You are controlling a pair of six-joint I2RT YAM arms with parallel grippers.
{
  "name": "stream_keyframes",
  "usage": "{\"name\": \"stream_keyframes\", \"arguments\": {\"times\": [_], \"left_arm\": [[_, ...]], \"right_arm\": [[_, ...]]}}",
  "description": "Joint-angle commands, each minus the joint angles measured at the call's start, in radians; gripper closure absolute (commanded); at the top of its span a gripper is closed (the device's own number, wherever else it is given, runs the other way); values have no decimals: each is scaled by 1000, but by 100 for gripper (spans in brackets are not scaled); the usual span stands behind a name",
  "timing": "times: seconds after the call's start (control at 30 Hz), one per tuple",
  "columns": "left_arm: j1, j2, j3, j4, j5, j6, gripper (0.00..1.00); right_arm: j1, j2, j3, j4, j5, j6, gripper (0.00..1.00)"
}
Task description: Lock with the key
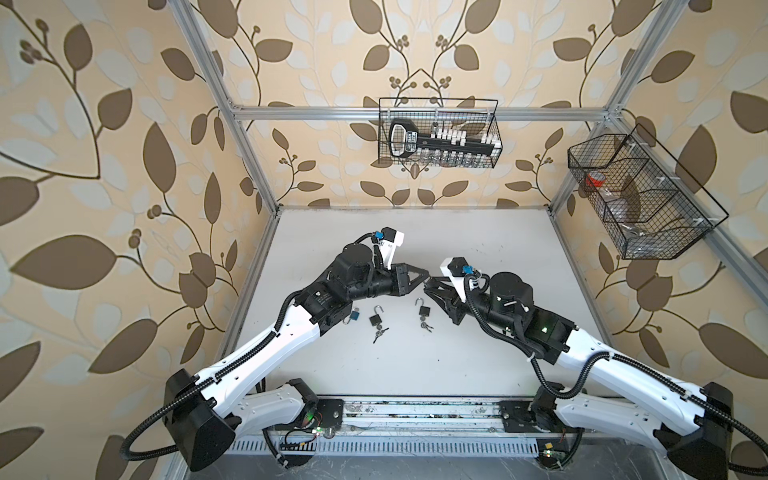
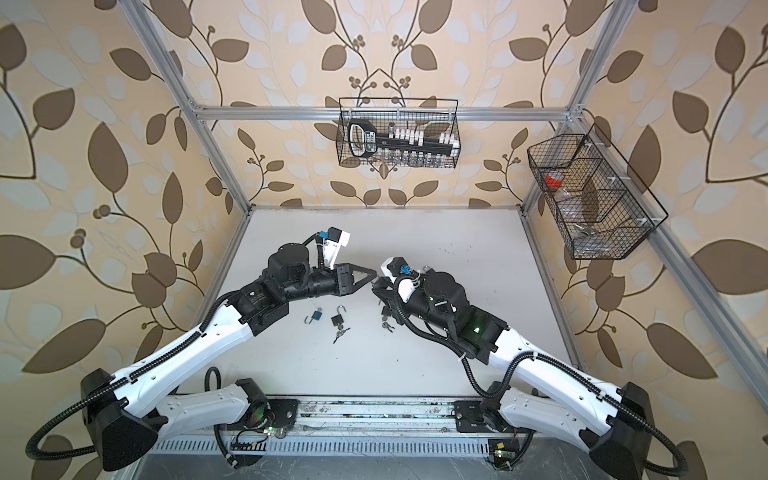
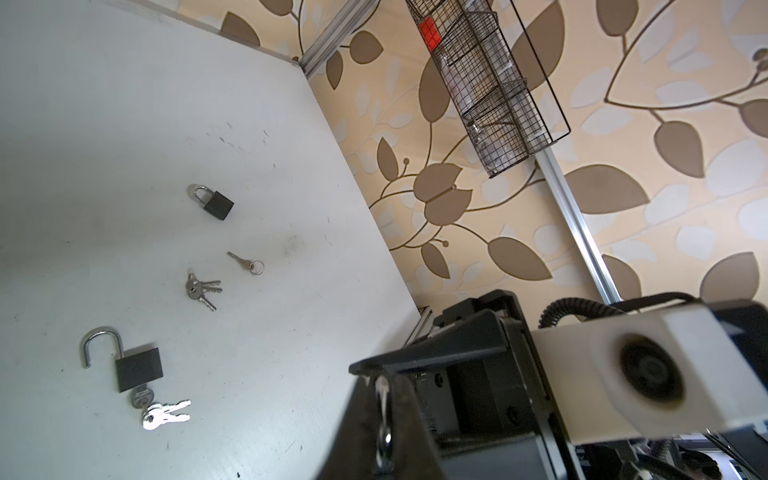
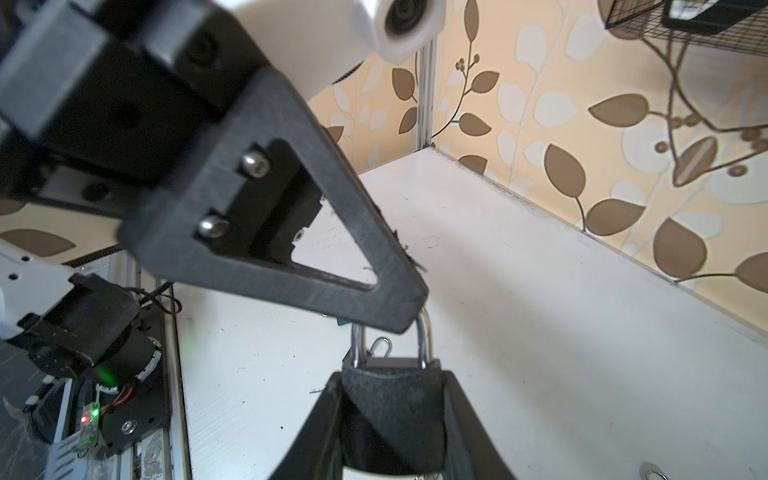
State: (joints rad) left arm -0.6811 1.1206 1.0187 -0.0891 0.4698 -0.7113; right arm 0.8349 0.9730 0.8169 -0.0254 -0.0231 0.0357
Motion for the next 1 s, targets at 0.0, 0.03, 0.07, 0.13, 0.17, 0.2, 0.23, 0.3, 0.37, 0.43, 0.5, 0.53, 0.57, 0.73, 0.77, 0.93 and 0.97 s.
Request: {"name": "stream_keyframes", "arguments": {"times": [0.0,0.03,0.07,0.13,0.17,0.2,0.23,0.3,0.37,0.43,0.5,0.53,0.57,0.73,0.77,0.93,0.97], "left_arm": [[-4,-15,104,-92,-28,82,48],[-4,-21,121,-127,-57,104,40],[-4,-29,138,-158,-85,134,26],[-4,-41,160,-207,-136,193,6],[-3,-44,168,-237,-162,222,1],[-3,-45,171,-260,-175,252,1],[-3,-44,174,-280,-181,268,1],[-3,-42,170,-318,-200,274,1],[-3,-48,140,-319,-203,263,1],[-4,-55,105,-311,-216,249,1],[-4,-62,75,-319,-238,249,1],[-4,-64,61,-325,-260,242,1],[-4,-68,47,-336,-301,227,1],[-3,-87,-28,-307,-370,203,1],[-3,-87,-36,-308,-383,202,1],[2,-67,-48,-319,-426,197,1],[8,-57,-43,-325,-423,195,1]], "right_arm": [[-5,-66,-25,-5,82,58,100],[-6,-80,-34,-17,96,71,100],[-5,-96,-44,-36,113,85,100],[-5,-117,-61,-73,144,118,100],[-6,-127,-64,-99,162,138,100],[-6,-132,-64,-127,171,153,100],[-6,-135,-65,-156,178,165,100],[-6,-138,-69,-207,204,192,100],[-7,-134,-77,-237,223,208,100],[-10,-111,-69,-269,203,203,100],[-16,-52,-26,-343,222,212,100],[-19,-22,-7,-367,215,204,100],[-18,6,11,-390,209,194,100],[-30,69,49,-412,196,161,100],[-40,81,56,-412,187,156,100],[-164,185,126,-455,33,155,100],[-183,208,147,-465,16,152,100]]}}
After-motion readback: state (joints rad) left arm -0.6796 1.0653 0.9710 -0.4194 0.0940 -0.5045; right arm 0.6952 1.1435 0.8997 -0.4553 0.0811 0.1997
